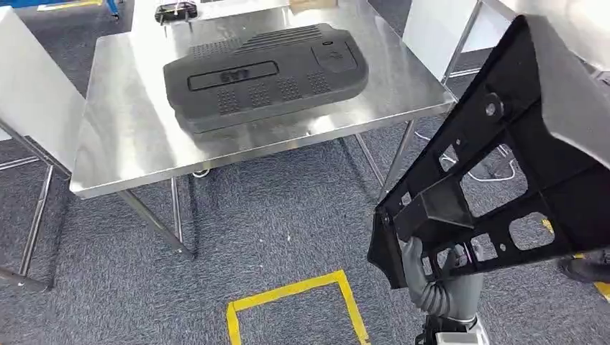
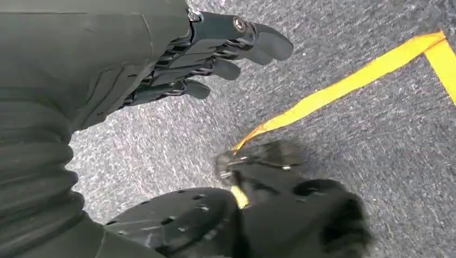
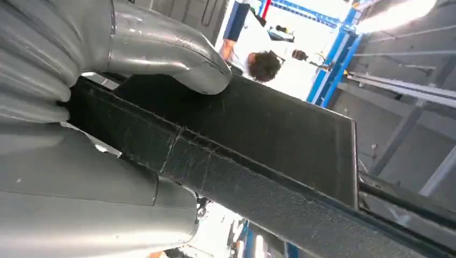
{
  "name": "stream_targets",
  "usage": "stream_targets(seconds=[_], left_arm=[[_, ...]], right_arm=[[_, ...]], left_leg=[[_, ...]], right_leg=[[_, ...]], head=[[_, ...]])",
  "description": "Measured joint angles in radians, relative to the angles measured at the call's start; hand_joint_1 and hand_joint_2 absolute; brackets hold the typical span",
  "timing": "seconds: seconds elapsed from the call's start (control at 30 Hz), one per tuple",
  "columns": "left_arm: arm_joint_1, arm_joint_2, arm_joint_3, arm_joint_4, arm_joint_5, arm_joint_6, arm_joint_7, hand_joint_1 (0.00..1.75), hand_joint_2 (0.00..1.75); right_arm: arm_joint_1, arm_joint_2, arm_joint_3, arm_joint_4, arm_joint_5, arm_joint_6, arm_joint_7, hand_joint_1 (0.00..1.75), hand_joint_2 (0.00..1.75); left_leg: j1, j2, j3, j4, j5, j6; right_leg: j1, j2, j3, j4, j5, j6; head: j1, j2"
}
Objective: Take the parts from the cabinet and place them on the table.
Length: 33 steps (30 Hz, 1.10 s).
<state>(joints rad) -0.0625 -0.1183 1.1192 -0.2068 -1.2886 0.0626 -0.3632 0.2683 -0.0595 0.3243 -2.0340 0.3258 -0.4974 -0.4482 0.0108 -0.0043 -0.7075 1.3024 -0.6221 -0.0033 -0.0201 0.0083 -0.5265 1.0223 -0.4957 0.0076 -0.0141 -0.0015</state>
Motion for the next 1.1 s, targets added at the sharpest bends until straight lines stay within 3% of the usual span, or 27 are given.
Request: stream_targets(seconds=[0.07, 0.1, 0.13, 0.23, 0.27, 0.3, 0.33, 0.4, 0.43, 0.47, 0.5, 0.57, 0.6, 0.63, 0.67, 0.73, 0.8, 0.83, 0.9, 0.93, 0.97, 1.0, 1.07, 1.1], left_arm=[[0.001, 0.001, 0.000, 0.000, 0.000, 0.000, 0.000, 0.00, 1.75], [0.004, 0.002, 0.000, 0.000, 0.000, 0.000, 0.001, 0.00, 1.75], [0.004, 0.002, 0.000, 0.000, 0.000, 0.001, 0.001, 0.00, 1.75], [0.003, 0.000, 0.000, 0.000, 0.000, 0.001, 0.003, 0.00, 1.75], [-0.003, -0.001, 0.000, 0.000, 0.000, 0.000, 0.003, 0.00, 1.75], [-0.001, -0.001, -0.001, 0.000, 0.000, 0.001, 0.002, 0.00, 1.75], [-0.002, -0.001, 0.000, 0.000, 0.001, 0.001, 0.002, 0.00, 1.75], [-0.005, -0.001, 0.000, 0.000, 0.002, 0.001, 0.002, 0.00, 1.75], [-0.005, -0.001, 0.000, 0.000, 0.002, 0.001, 0.002, 0.00, 1.75], [-0.004, -0.001, 0.000, 0.000, 0.005, 0.000, 0.002, 0.00, 1.75], [-0.004, -0.001, 0.001, 0.000, 0.011, -0.003, 0.002, 0.00, 1.75], [-0.004, -0.002, 0.001, 0.000, 0.020, -0.007, 0.002, 0.00, 1.75], [-0.003, -0.003, 0.002, 0.000, 0.021, -0.007, 0.002, 0.00, 1.75], [-0.005, -0.002, 0.003, 0.000, 0.022, -0.007, 0.002, 0.00, 1.75], [-0.006, -0.002, 0.002, 0.000, 0.023, -0.007, 0.002, 0.00, 1.75], [-0.006, -0.002, 0.005, 0.000, 0.032, -0.009, 0.002, 0.00, 1.75], [-0.007, 0.001, 0.007, -0.001, 0.039, -0.011, 0.002, 0.00, 1.75], [-0.007, 0.000, 0.010, -0.001, 0.042, -0.012, 0.002, 0.00, 1.75], [-0.007, 0.001, 0.016, -0.001, 0.042, -0.017, 0.002, 0.00, 1.75], [-0.007, 0.000, 0.016, 0.000, 0.042, -0.018, 0.002, 0.00, 1.75], [-0.006, 0.000, 0.017, 0.000, 0.043, -0.018, 0.002, 0.00, 1.75], [-0.005, 0.000, 0.018, 0.000, 0.043, -0.018, 0.002, 0.00, 1.75], [-0.005, 0.002, 0.021, -0.001, 0.045, -0.018, 0.002, 0.00, 1.75], [-0.005, 0.003, 0.022, -0.001, 0.045, -0.018, 0.002, 0.00, 1.75]], right_arm=[[0.000, 0.000, 0.000, 0.000, 0.000, 0.000, 0.000, 1.75, 1.75], [0.000, 0.000, 0.000, 0.000, 0.000, 0.000, 0.000, 1.75, 1.75], [-0.001, 0.000, 0.000, 0.002, 0.000, 0.000, 0.002, 1.75, 1.75], [-0.001, 0.001, 0.000, 0.001, 0.002, -0.001, 0.005, 1.75, 1.75], [-0.001, 0.001, 0.000, 0.000, 0.001, -0.001, 0.006, 1.75, 1.75], [-0.001, 0.000, 0.000, 0.000, 0.002, -0.002, 0.006, 1.75, 1.75], [-0.003, 0.000, 0.000, 0.000, 0.003, -0.002, 0.005, 1.75, 1.75], [-0.002, 0.001, 0.000, 0.000, 0.007, -0.002, 0.005, 1.75, 1.75], [-0.002, 0.000, 0.000, 0.000, 0.009, -0.002, 0.005, 1.75, 1.75], [-0.002, 0.000, 0.000, 0.000, 0.013, -0.002, 0.005, 1.75, 1.75], [-0.002, 0.000, 0.000, 0.000, 0.016, -0.002, 0.005, 1.75, 1.75], [-0.002, 0.001, 0.000, 0.000, 0.021, -0.002, 0.006, 1.75, 1.75], [-0.002, 0.001, 0.000, 0.000, 0.021, -0.002, 0.006, 1.75, 1.75], [-0.002, 0.001, 0.001, 0.000, 0.021, -0.002, 0.006, 1.75, 1.75], [-0.002, 0.002, 0.001, 0.000, 0.022, -0.002, 0.006, 1.75, 1.75], [-0.002, 0.000, 0.000, 0.000, 0.027, -0.002, 0.008, 1.75, 1.75], [-0.002, 0.003, 0.001, 0.000, 0.036, -0.001, 0.010, 1.75, 1.75], [-0.003, 0.004, 0.001, 0.000, 0.040, 0.000, 0.010, 1.75, 1.75], [-0.004, 0.006, 0.002, 0.000, 0.045, 0.001, 0.012, 1.75, 1.75], [-0.004, 0.006, 0.003, 0.000, 0.047, 0.002, 0.013, 1.75, 1.75], [-0.004, 0.006, 0.004, 0.000, 0.048, 0.002, 0.016, 1.75, 1.75], [-0.004, 0.006, 0.004, 0.000, 0.048, 0.002, 0.016, 1.75, 1.75], [-0.004, 0.006, 0.005, 0.000, 0.048, 0.003, 0.017, 1.75, 1.75], [-0.004, 0.008, 0.005, 0.000, 0.048, 0.003, 0.017, 1.75, 1.75]], left_leg=[[-0.002, 0.000, 0.032, -0.151, 0.130, 0.012], [-0.005, 0.001, 0.037, -0.209, 0.199, 0.022], [-0.010, -0.002, 0.030, -0.229, 0.184, 0.022], [-0.015, -0.002, 0.040, -0.226, 0.191, 0.027], [-0.005, -0.003, 0.048, -0.233, 0.193, 0.030], [-0.005, -0.005, 0.058, -0.240, 0.188, 0.036], [-0.004, -0.005, 0.065, -0.243, 0.183, 0.044], [-0.004, -0.007, 0.072, -0.244, 0.172, 0.050], [-0.004, -0.009, 0.077, -0.244, 0.166, 0.050], [-0.004, -0.011, 0.085, -0.244, 0.159, 0.049], [-0.003, -0.013, 0.096, -0.244, 0.152, 0.048], [-0.001, -0.017, 0.122, -0.244, 0.136, 0.043], [-0.002, -0.019, 0.123, -0.246, 0.129, 0.038], [-0.013, -0.023, 0.127, -0.240, 0.119, 0.029], [-0.011, -0.023, 0.127, -0.245, 0.119, 0.027], [-0.010, -0.022, 0.134, -0.254, 0.116, 0.021], [-0.010, -0.013, 0.136, -0.229, 0.099, 0.007], [-0.009, -0.009, 0.113, -0.180, 0.074, 0.004], [-0.006, -0.003, 0.025, -0.019, 0.006, -0.001], [-0.006, -0.003, -0.016, 0.044, -0.007, -0.002], [-0.006, -0.003, -0.035, 0.058, 0.006, -0.002], [-0.006, -0.002, -0.030, 0.026, 0.046, 0.000], [-0.006, 0.000, 0.039, -0.141, 0.157, 0.005], [-0.006, 0.001, 0.071, -0.219, 0.190, 0.011]], right_leg=[[0.001, 0.001, 0.036, 0.000, -0.025, 0.005], [0.001, 0.003, 0.030, -0.002, -0.035, 0.008], [0.013, 0.006, 0.041, 0.006, -0.047, 0.015], [0.009, 0.008, 0.043, -0.005, -0.060, 0.025], [0.009, 0.008, 0.052, -0.003, -0.067, 0.030], [0.008, 0.003, 0.042, 0.021, -0.076, 0.033], [0.009, 0.002, 0.008, 0.078, -0.097, 0.032], [0.006, 0.002, -0.111, 0.254, -0.149, 0.028], [0.006, 0.002, -0.155, 0.305, -0.151, 0.033], [0.005, 0.001, -0.178, 0.312, -0.133, 0.042], [0.005, 0.001, -0.176, 0.272, -0.096, 0.055], [0.005, -0.001, -0.124, 0.102, 0.013, 0.079], [0.005, -0.005, -0.105, 0.034, 0.049, 0.081], [0.012, -0.007, -0.094, 0.020, 0.053, 0.063], [0.013, -0.005, -0.094, 0.020, 0.051, 0.044], [0.016, -0.005, -0.093, 0.019, 0.048, 0.032], [0.001, -0.003, -0.071, 0.007, 0.046, 0.015], [0.000, -0.005, -0.063, 0.006, 0.040, 0.005], [0.003, -0.009, -0.048, 0.006, 0.030, -0.009], [0.003, -0.009, -0.042, 0.006, 0.025, -0.010], [0.004, -0.007, -0.035, 0.006, 0.019, -0.009], [0.004, -0.005, -0.026, 0.006, 0.013, -0.008], [0.003, -0.002, 0.000, 0.006, -0.003, -0.001], [0.003, -0.002, 0.005, 0.006, -0.012, 0.004]], head=[[0.000, 0.000], [0.000, 0.000], [-0.003, 0.000], [0.000, 0.000], [-0.002, 0.000], [0.007, 0.000], [0.010, 0.000], [0.012, 0.000], [0.012, 0.000], [0.013, 0.000], [0.013, 0.000], [0.013, 0.000], [0.015, 0.000], [0.016, 0.000], [0.014, 0.000], [0.016, 0.000], [0.015, 0.000], [0.008, 0.000], [0.009, 0.000], [0.009, 0.000], [0.009, 0.000], [0.009, 0.000], [0.010, 0.000], [0.008, 0.000]])
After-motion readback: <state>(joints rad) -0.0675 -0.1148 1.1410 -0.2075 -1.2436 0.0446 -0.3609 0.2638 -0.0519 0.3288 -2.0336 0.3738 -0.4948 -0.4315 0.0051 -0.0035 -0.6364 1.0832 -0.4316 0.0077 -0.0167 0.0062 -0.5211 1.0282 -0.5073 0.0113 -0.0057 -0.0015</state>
